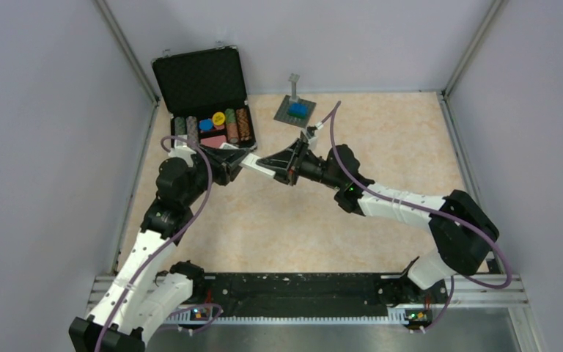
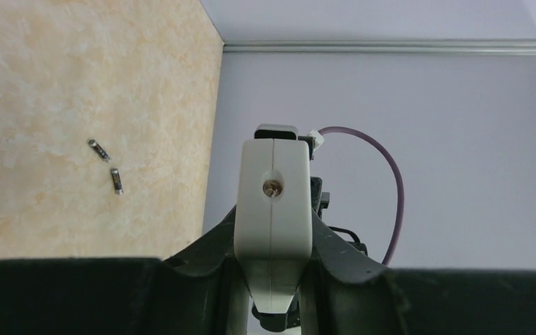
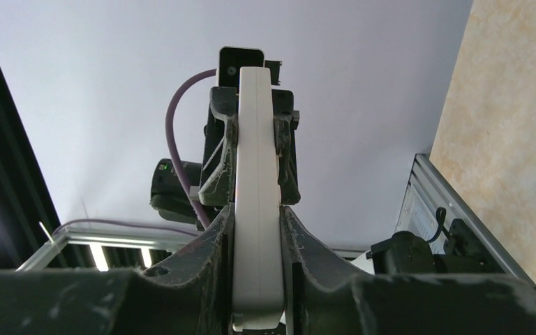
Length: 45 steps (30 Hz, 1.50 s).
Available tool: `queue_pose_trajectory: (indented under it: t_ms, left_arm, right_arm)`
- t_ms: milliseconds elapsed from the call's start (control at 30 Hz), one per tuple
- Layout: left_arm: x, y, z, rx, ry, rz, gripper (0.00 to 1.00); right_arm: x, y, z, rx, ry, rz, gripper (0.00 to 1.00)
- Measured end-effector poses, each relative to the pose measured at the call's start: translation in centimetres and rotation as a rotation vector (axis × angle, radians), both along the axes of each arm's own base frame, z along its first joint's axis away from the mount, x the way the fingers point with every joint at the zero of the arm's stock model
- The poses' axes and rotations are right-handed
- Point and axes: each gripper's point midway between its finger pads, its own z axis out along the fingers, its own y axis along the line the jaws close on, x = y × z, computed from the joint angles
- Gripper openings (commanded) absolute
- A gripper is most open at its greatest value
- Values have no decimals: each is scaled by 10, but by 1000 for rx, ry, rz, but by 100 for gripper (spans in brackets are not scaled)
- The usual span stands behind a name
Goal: Load the batteries into the remote control
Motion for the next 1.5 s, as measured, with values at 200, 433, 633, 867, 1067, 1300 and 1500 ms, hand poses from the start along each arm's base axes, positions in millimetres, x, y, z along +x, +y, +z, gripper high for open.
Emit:
queue_pose_trajectory:
  t_ms: [200,433,633,867,1067,1300,1500]
  left_arm:
    - [-2,-1,-6,10,14,0,0]
    - [-6,-1,-6,38,4,-9,0]
    - [-8,-5,1,86,4,-46,0]
    - [-13,-11,1,106,5,-92,0]
    - [-14,-12,2,94,-5,-94,0]
    - [-18,-4,2,69,-31,-45,0]
    - [-15,2,4,71,-49,-4,0]
  right_arm:
    - [-2,-2,-6,-2,7,2,0]
    - [-7,-2,-7,0,-16,24,0]
    - [-12,-5,-3,13,-45,34,0]
    - [-17,-11,-3,9,-69,30,0]
    - [-17,-14,-2,8,-72,19,0]
    - [-25,-21,-6,0,-69,9,3]
    - [-26,-24,-6,0,-67,2,4]
